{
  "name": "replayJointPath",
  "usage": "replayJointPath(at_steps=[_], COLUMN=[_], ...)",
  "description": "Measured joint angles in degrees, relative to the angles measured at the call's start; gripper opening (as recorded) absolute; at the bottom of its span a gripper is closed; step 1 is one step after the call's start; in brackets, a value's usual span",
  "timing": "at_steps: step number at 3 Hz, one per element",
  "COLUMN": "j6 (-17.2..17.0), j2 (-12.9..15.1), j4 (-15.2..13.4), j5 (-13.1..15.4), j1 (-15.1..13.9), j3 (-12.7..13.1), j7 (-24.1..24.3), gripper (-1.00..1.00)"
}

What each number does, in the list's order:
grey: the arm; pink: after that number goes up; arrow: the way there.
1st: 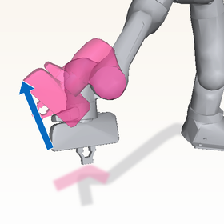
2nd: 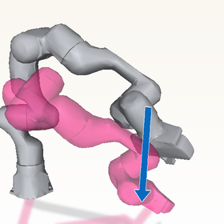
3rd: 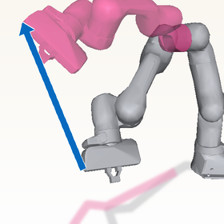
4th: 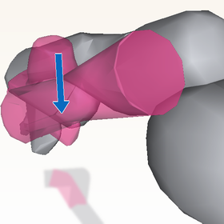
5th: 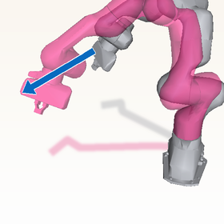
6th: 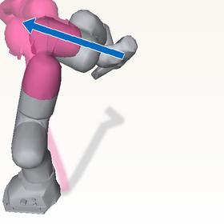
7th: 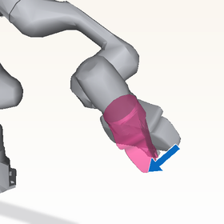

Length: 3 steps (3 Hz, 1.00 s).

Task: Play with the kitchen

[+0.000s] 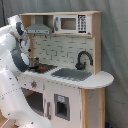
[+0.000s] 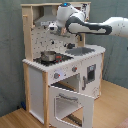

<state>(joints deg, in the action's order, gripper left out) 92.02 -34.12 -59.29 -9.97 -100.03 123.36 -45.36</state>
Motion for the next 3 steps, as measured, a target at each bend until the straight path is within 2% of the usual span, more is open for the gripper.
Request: replayJointPath(at_steps=[3], j6=[-0.6], j2=[-0.4], j4=[0.0], j5=[-0.5], j1=[-11.8], j3=[12.2], j7=[-3.8], gripper=[1.00])
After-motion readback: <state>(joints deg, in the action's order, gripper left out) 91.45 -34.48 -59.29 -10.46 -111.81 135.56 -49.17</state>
